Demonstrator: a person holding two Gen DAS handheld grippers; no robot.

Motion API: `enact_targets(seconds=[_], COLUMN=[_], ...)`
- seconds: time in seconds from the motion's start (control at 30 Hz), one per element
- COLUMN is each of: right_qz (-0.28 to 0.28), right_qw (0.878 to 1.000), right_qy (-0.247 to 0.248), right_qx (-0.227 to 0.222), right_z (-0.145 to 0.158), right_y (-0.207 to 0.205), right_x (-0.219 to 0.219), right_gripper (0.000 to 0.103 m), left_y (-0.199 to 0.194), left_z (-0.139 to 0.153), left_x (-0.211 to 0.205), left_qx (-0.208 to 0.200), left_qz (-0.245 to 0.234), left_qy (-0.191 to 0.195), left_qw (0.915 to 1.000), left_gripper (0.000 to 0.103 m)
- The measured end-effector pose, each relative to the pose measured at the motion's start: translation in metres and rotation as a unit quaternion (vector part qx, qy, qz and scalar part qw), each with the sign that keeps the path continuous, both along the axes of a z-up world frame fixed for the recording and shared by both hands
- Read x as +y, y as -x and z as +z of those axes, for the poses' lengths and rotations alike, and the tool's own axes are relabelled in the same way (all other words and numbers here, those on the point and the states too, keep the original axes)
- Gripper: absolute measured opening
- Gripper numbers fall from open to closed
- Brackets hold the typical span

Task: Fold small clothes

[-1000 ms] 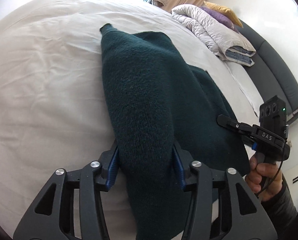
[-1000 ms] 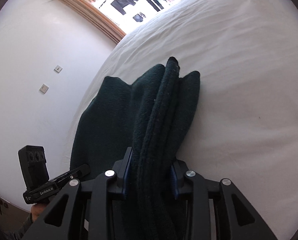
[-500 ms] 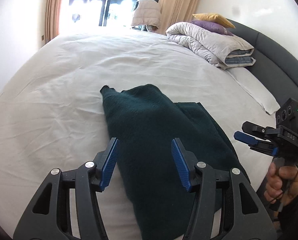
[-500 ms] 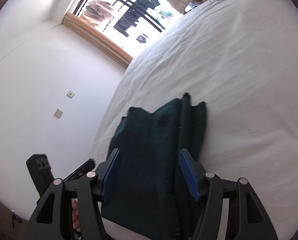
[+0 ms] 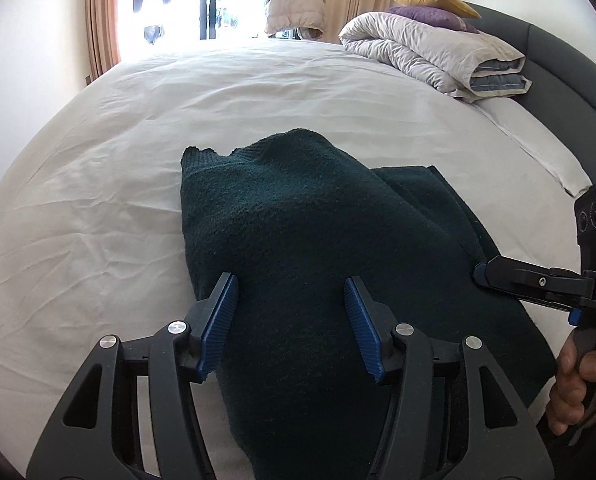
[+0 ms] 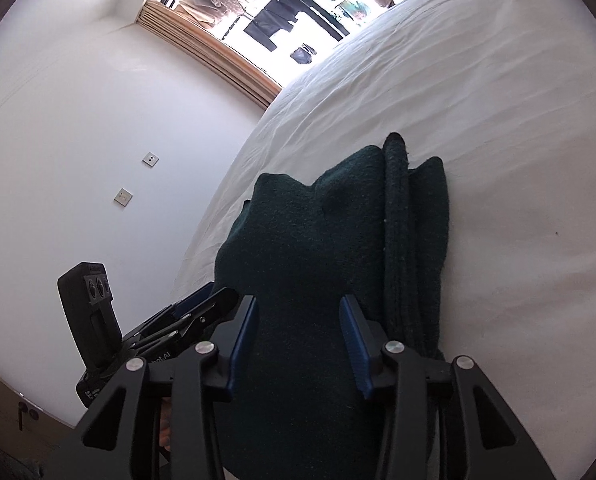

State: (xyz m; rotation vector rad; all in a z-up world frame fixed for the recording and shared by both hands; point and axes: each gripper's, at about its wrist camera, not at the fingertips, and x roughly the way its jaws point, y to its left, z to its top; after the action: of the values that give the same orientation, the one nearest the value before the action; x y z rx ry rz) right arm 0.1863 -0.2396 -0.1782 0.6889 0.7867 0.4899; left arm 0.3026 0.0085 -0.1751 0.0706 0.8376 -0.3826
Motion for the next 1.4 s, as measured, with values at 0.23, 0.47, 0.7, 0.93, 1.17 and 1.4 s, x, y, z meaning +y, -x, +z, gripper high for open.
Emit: enact_targets(seconds=[0.23, 0.47, 0.7, 0.93, 1.17, 1.4], right_qz=[-0.025, -0.041, -0.099, -0.162, -0.254, -0.224], right_qw=[0.999, 0.997, 0.976, 0.928, 0.859, 0.861], right_qy=[-0.024, 0.058, 0.174, 0.252, 0.314, 0.38], right_qx=[0.011, -0.013, -0.081, -0.224, -0.314, -0.251], right_z=[-0.017, 0.015, 0.074, 0.149, 0.213, 0.217], right_y=[0.011, 0.042, 0.084, 0.131, 0.176, 0.179], right_x=[-0.021, -0.02, 0.0, 0.032, 0.057, 0.07], right_gripper=[0.0, 0.035, 0.069, 0.103, 0.103, 0.103], left_y=[0.003, 0.026, 0.102, 0.177, 0.209, 0.209], left_z=[-0.01, 0.003, 0.054, 0.133, 0.183, 0.166], left_x=[0.008, 0.025, 0.036, 0.049, 0.053, 0.044], left_qx=[-0.011, -0.017, -0.165, -0.348, -0.349, -0.246], left_qz=[0.005, 0.054, 0.092, 0.15, 0.169, 0.176], left_qy=[0.011, 0.017, -0.031, -0.033, -0.034, -0.051], left_qw=[0.9999, 0.9983, 0.9814, 0.9246, 0.9213, 0.9517], left_gripper=[0.058, 0.061, 0.077, 0.103, 0.103, 0.103])
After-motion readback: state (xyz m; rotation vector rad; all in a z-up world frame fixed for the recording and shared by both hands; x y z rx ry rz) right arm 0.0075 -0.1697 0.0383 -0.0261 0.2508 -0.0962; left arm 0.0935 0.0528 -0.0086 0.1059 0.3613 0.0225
